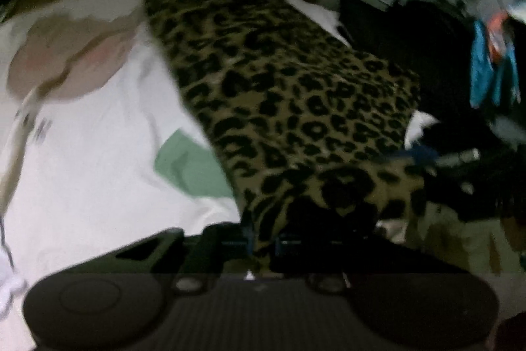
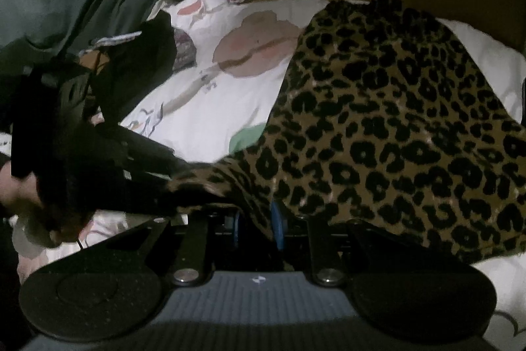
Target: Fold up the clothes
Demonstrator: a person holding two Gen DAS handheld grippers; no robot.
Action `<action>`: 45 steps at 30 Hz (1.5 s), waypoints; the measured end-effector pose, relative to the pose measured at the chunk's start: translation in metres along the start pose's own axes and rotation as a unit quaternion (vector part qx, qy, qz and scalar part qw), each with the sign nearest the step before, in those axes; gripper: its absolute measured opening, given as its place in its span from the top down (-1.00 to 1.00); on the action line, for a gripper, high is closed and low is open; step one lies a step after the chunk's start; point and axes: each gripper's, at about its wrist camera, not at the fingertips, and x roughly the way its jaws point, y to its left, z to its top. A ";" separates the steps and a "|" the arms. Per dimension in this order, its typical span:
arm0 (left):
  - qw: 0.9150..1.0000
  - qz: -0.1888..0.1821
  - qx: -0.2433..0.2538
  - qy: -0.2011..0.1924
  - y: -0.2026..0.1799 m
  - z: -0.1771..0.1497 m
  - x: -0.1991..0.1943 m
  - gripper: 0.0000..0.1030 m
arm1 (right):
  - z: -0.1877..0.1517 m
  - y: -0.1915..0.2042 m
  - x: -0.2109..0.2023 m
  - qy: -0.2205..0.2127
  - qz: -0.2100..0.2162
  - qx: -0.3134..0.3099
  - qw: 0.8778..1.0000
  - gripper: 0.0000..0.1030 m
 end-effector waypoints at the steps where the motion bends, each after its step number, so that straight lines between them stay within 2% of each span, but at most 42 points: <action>1: 1.000 -0.002 -0.015 0.002 0.005 -0.001 -0.002 0.82 | -0.003 -0.001 0.000 0.005 -0.001 -0.003 1.000 0.53; 5: 0.998 -0.006 -0.055 0.009 0.020 -0.007 -0.008 0.83 | -0.018 -0.006 -0.001 0.027 -0.008 -0.006 1.000 0.53; 8: 0.998 -0.006 -0.065 0.016 0.026 -0.010 -0.010 0.83 | -0.026 -0.013 -0.005 0.037 -0.010 0.003 0.999 0.53; 16: 0.998 0.006 -0.053 0.042 0.034 -0.023 -0.031 0.83 | -0.027 -0.031 -0.018 0.028 -0.030 0.036 0.999 0.53; 20: 0.997 0.004 -0.067 0.029 0.037 -0.021 -0.047 0.83 | -0.023 -0.036 -0.016 0.019 -0.044 0.042 0.998 0.53; 26: 0.998 -0.024 -0.065 0.012 0.026 -0.009 -0.051 0.76 | -0.021 -0.046 -0.016 0.007 -0.073 0.055 0.996 0.53; 30: 0.998 -0.031 -0.053 0.020 0.013 -0.007 -0.041 0.71 | -0.020 -0.053 -0.014 0.006 -0.103 0.057 0.993 0.49; 34: 0.998 -0.035 -0.028 0.043 0.004 -0.010 -0.020 0.66 | -0.019 -0.063 -0.010 0.003 -0.142 0.055 0.988 0.38; 37: 0.997 -0.032 -0.012 0.063 0.001 -0.013 -0.003 0.61 | -0.017 -0.072 -0.008 0.000 -0.176 0.049 0.983 0.37; 42: 0.997 -0.039 -0.001 0.071 -0.007 -0.011 -0.001 0.44 | -0.014 -0.094 -0.023 -0.022 -0.216 0.080 0.973 0.33; 45: 0.996 -0.045 -0.012 0.073 -0.006 -0.011 -0.006 0.43 | -0.016 -0.109 -0.037 -0.043 -0.233 0.108 0.966 0.19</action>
